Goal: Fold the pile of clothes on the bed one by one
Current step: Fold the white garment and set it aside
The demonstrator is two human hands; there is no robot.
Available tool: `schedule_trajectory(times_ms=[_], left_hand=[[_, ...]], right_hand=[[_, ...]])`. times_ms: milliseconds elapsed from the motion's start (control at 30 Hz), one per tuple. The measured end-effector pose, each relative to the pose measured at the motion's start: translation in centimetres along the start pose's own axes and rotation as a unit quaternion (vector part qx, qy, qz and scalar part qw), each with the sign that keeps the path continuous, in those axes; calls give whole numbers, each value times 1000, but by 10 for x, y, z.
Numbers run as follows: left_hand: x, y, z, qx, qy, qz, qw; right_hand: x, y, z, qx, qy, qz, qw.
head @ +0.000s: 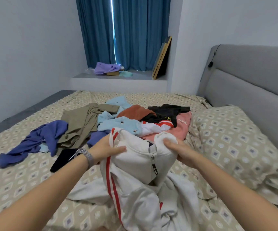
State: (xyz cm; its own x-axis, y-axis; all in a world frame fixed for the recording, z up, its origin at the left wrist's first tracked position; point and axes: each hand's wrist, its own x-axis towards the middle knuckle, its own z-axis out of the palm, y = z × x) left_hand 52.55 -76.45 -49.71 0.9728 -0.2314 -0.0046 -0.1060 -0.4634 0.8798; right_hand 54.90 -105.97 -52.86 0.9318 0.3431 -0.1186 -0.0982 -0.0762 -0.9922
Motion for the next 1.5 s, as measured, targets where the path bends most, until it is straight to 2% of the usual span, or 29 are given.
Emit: schedule_trajectory(times_ms=[67,100,333,400,467,533,633,767,867,1000,1233,1500], left_hand=[[-2,19,4,80,-61,17,995],[-3,26,7,106,-67,20,992],[-19,70,13,140,8,56,989],[-26,90,4,151,-5,50,987],[-32,125,-12,184,-17,53,981],[-36,170,-32,214,-5,71,974],[-44,251,-66,223,50,140,963],[-52,339,-110,162,157,224,948],[-48,370,-127,111,203,257,938],[-21,343,-127,101,189,236,948],[69,220,-94,93,135,117,980],[181,121,-71,105,84,61,989]], right_hand=[[-18,-16,-2,-35,5,-28,999],[-27,-22,-2,-65,11,-38,997],[-80,-38,-12,-323,1,-47,945],[-89,-60,-14,-380,39,-66,922],[-100,-101,-12,-425,117,-96,892],[-111,-148,-12,-423,192,-140,874],[-135,-225,-16,-401,259,-225,849],[-162,-322,-25,-352,308,-329,820],[-162,-364,-31,-308,315,-367,819],[-131,-348,-43,-301,314,-322,841],[-37,-240,-64,-314,284,-193,885],[76,-153,-96,-313,253,-137,905]])
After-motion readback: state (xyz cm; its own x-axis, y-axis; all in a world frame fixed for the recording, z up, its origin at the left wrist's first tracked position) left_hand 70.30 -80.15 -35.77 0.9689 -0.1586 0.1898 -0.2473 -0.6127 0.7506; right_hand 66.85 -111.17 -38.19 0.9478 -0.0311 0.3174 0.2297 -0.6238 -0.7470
